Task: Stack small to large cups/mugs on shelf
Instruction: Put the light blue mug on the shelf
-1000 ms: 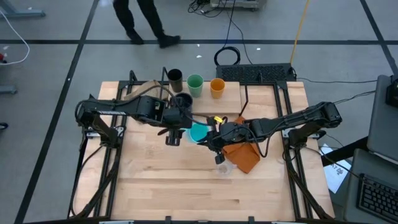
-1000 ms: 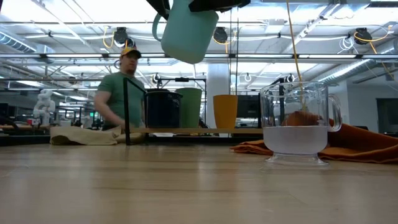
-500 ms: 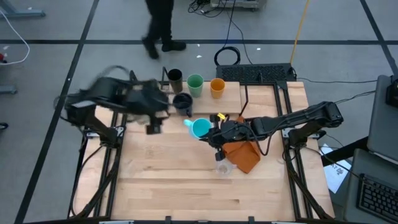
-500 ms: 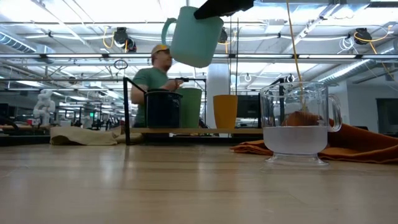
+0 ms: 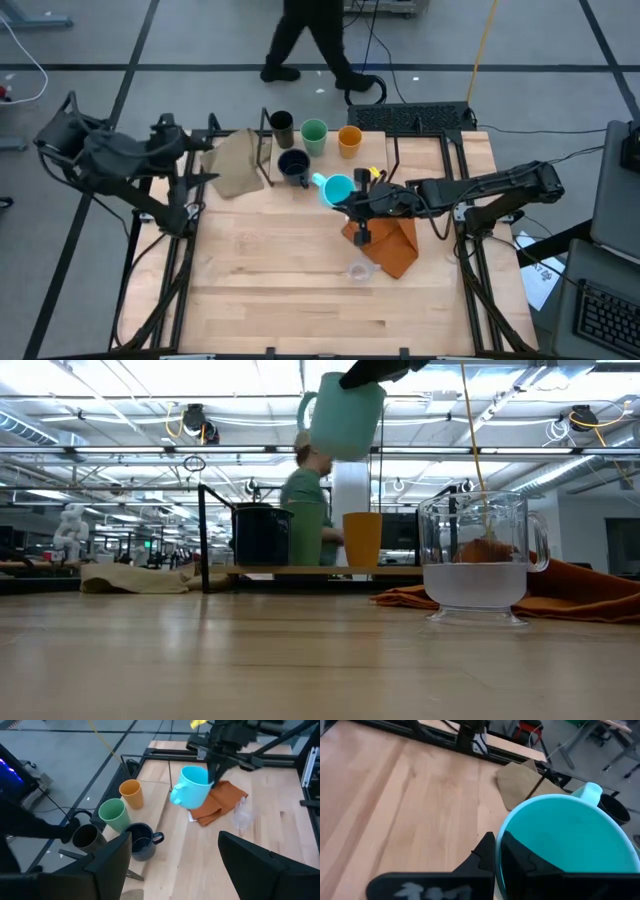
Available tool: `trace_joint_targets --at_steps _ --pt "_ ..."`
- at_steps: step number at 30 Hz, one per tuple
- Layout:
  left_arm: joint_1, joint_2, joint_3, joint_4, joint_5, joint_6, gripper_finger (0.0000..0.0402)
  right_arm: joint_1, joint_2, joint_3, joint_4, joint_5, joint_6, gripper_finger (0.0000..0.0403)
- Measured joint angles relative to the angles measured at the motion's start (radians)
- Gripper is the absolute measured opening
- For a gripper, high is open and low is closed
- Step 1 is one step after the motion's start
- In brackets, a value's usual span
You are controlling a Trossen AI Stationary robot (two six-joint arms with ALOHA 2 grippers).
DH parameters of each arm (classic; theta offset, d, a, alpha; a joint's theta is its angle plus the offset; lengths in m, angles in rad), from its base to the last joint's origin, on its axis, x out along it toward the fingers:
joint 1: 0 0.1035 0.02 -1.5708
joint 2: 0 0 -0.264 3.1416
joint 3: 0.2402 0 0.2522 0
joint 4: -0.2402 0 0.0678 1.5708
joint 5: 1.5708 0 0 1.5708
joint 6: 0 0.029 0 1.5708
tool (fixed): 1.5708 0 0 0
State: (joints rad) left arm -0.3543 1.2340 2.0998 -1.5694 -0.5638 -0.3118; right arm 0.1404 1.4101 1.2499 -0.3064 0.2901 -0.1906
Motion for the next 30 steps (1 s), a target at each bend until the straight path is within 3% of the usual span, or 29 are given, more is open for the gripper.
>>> trace_joint_targets --at_steps 9,16,23,30 --pt "-0.122 -0.080 -0.219 -0.002 -0.061 -0.114 0.0298 -0.073 -0.002 0.000 -0.058 -0.008 0.025 0.0000" --pt "-0.201 -0.127 -0.406 -0.002 -0.118 -0.248 0.0298 -0.182 -0.002 0.000 -0.083 -0.134 0.058 0.0000" --pt "-0.274 -0.134 -0.495 -0.001 -0.152 -0.354 0.0298 -0.265 0.042 0.000 -0.062 -0.243 0.056 0.0000" --pt "-0.328 -0.134 -0.517 0.000 -0.186 -0.409 0.0298 -0.305 0.111 -0.001 -0.046 -0.273 0.031 0.0000"
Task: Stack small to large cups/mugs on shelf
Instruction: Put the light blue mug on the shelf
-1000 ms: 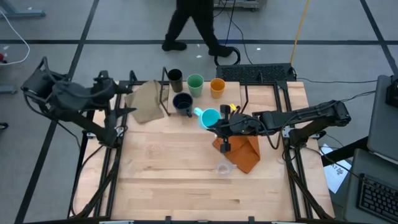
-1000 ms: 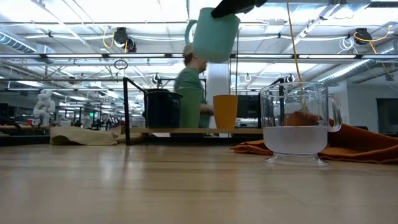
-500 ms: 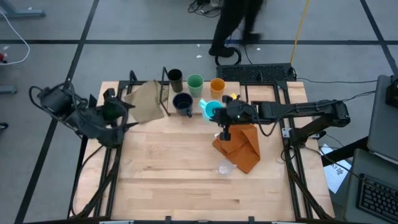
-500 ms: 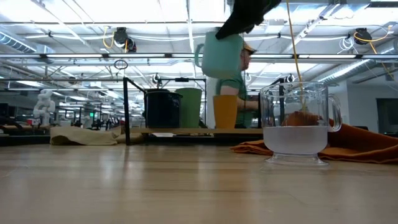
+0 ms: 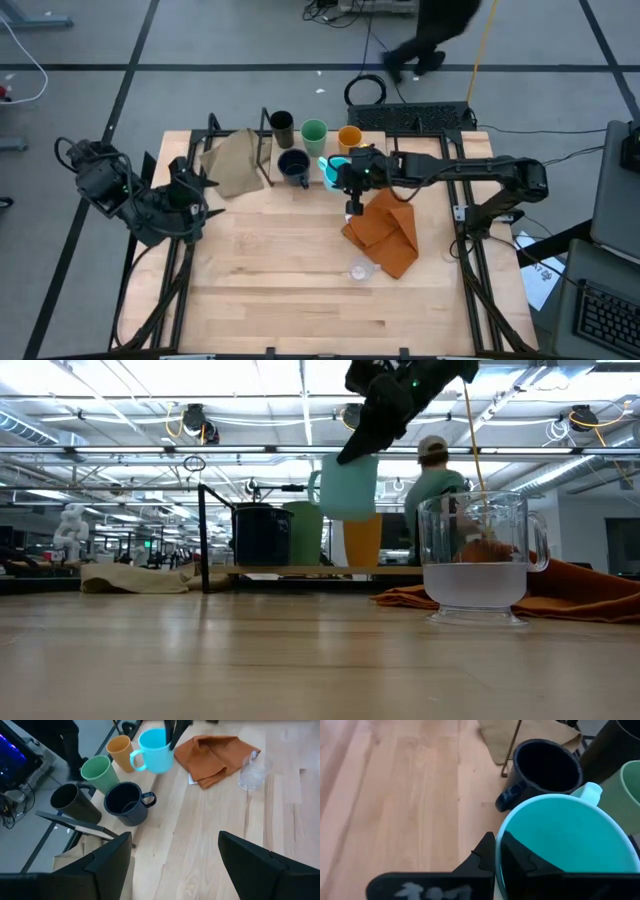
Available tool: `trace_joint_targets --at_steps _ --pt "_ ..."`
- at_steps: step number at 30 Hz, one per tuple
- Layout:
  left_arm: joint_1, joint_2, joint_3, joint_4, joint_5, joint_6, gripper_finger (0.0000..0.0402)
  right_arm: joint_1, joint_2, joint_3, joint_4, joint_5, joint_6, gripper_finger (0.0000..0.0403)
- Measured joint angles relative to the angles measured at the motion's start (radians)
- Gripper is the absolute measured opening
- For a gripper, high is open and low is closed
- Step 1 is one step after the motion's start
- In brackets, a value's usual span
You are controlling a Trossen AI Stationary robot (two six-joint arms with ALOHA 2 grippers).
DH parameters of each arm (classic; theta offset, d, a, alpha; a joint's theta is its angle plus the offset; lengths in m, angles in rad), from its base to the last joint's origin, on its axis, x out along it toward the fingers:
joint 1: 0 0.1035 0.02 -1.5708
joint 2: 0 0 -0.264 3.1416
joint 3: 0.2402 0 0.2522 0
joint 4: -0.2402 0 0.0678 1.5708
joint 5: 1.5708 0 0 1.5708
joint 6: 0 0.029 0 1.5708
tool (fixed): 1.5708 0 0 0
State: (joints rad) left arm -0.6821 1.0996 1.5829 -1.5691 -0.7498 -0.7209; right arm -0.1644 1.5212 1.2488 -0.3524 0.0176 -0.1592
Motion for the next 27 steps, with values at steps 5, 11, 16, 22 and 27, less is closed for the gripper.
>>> trace_joint_targets --at_steps 5,11,16,22,27 --pt "-0.022 0.000 0.000 0.001 -0.021 -0.016 0.0298 -0.035 0.013 0.000 0.034 -0.050 -0.007 0.0000" --pt "-0.034 0.000 0.000 0.001 -0.022 -0.029 0.0298 -0.070 0.013 0.000 0.034 -0.070 -0.010 0.0000" --pt "-0.047 0.000 0.000 0.002 -0.037 -0.035 0.0298 -0.082 0.033 0.001 0.044 -0.099 -0.022 0.0000" --pt "-0.054 0.000 0.000 0.002 -0.037 -0.053 0.0298 -0.092 0.080 0.001 0.029 -0.102 -0.062 0.0000" --pt "-0.054 0.000 0.000 0.003 -0.038 -0.057 0.0298 -0.102 0.115 0.000 0.050 -0.129 -0.086 0.0000"
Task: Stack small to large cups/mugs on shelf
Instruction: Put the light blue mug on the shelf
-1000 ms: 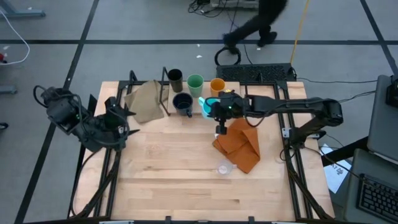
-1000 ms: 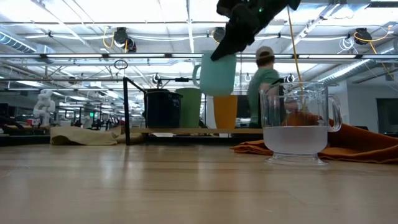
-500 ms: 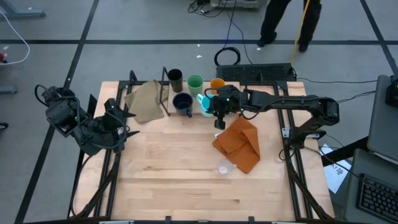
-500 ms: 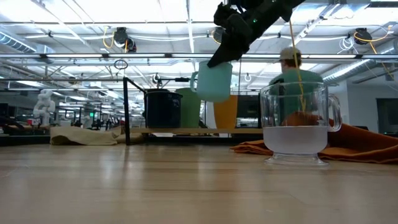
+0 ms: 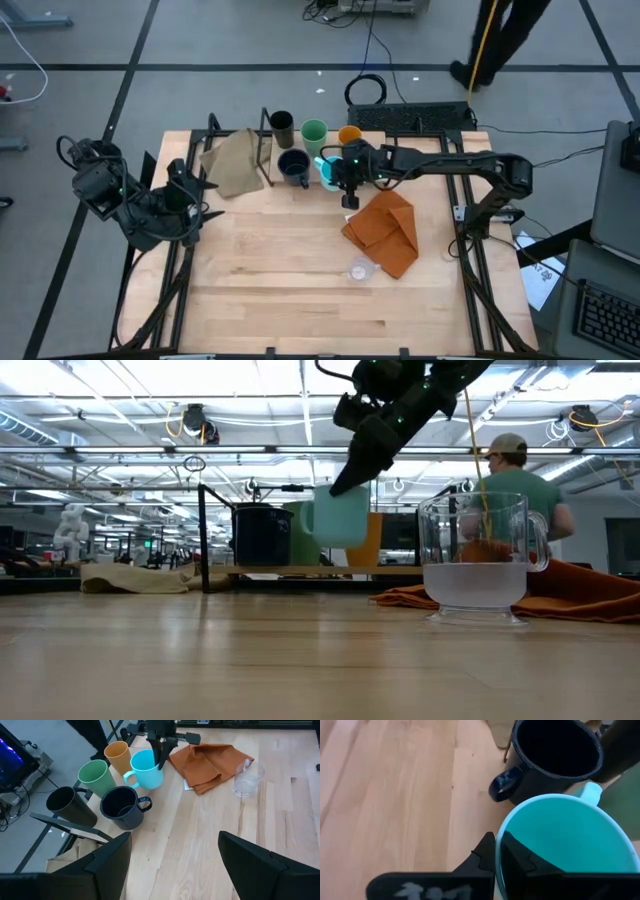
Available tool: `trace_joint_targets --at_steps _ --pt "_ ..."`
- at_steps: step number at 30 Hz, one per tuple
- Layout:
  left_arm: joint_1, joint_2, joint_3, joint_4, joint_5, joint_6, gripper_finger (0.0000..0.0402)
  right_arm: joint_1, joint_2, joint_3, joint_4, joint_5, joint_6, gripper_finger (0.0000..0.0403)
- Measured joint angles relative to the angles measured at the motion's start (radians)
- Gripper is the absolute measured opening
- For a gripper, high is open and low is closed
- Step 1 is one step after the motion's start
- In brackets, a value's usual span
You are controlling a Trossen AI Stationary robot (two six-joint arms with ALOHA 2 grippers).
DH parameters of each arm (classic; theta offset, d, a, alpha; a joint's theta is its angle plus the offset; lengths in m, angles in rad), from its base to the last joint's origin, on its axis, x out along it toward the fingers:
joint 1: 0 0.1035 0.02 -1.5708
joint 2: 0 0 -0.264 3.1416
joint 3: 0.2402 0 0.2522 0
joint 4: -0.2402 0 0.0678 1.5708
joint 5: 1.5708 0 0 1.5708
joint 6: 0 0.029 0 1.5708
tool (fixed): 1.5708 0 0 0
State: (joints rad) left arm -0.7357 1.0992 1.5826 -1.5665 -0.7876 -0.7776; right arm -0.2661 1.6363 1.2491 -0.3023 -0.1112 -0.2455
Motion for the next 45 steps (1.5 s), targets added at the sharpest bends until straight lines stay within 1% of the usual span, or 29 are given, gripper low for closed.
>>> trace_joint_targets --at_steps 3,10,15,17,31,36,45 --pt "0.000 0.000 0.000 0.000 0.000 -0.001 0.0298 -0.009 0.006 0.000 -0.016 -0.002 -0.015 0.0000" --pt "0.000 0.000 0.000 -0.001 0.000 -0.004 0.0298 -0.049 0.005 0.001 -0.010 -0.047 -0.041 0.0000" --pt "0.000 0.000 0.000 -0.001 0.000 -0.010 0.0298 -0.062 0.013 0.000 -0.009 -0.054 -0.050 0.0000" --pt "0.000 0.000 0.000 -0.001 -0.002 -0.010 0.0298 -0.063 0.016 0.000 -0.001 -0.077 -0.056 0.0000" --pt "0.000 0.000 0.000 -0.001 -0.006 -0.018 0.0298 -0.076 0.032 0.000 0.029 -0.079 -0.078 0.0000" --pt "0.000 0.000 0.000 0.000 -0.006 -0.020 0.0298 -0.080 0.049 0.001 0.051 -0.107 -0.080 0.0000" --pt "0.000 0.000 0.000 0.000 -0.005 -0.021 0.0298 -0.094 0.051 0.000 0.041 -0.105 -0.085 0.0000"
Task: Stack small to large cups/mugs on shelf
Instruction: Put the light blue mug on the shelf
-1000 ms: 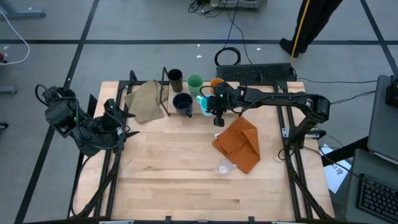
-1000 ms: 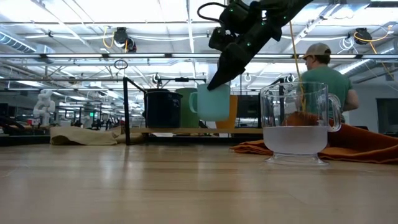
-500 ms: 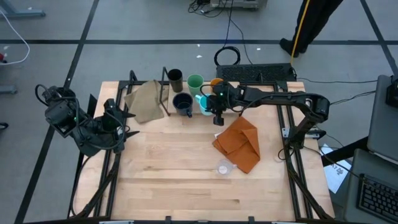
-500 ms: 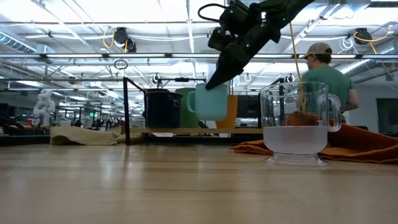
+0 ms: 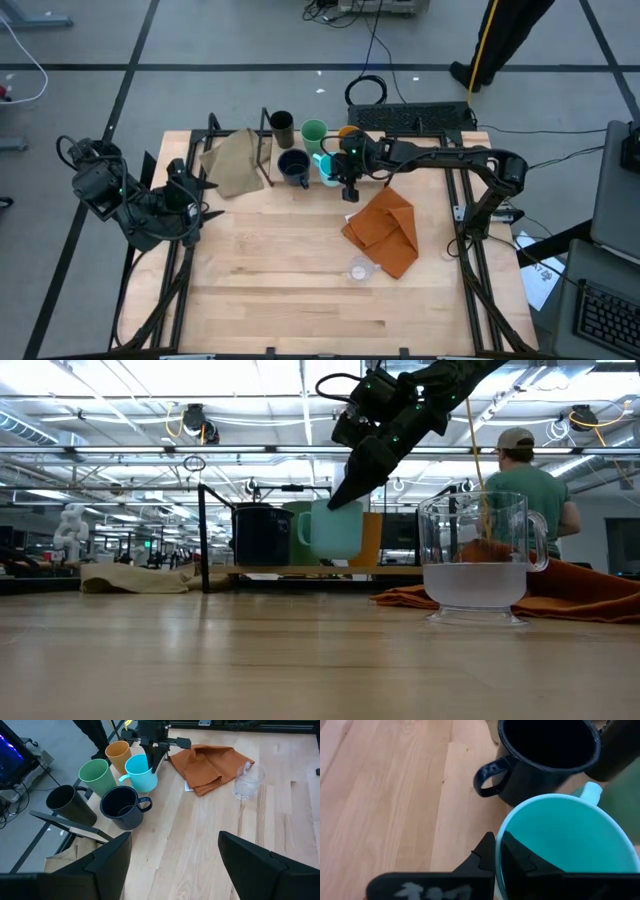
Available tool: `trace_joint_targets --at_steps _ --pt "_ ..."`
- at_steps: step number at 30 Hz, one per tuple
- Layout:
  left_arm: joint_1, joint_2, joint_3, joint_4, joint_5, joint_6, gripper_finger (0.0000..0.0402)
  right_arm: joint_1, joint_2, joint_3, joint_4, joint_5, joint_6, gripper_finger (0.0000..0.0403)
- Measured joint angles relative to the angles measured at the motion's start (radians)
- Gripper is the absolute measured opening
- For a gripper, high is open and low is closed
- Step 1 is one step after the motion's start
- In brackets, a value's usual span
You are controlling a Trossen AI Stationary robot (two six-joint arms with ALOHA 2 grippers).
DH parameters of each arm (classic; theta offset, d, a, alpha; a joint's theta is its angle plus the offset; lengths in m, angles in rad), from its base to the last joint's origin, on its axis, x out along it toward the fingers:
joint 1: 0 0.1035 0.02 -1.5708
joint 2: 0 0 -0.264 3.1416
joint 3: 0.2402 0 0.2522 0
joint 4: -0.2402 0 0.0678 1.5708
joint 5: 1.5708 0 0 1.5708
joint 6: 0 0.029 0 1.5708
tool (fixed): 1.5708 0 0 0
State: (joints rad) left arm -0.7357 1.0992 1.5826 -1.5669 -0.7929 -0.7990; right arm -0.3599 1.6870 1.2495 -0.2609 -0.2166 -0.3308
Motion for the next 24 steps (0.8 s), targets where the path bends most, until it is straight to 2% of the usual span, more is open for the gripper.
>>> trace_joint_targets --at_steps 24 --pt "0.000 0.000 0.000 0.000 0.000 -0.003 0.0298 -0.014 0.000 0.000 0.026 -0.024 0.001 0.0000"
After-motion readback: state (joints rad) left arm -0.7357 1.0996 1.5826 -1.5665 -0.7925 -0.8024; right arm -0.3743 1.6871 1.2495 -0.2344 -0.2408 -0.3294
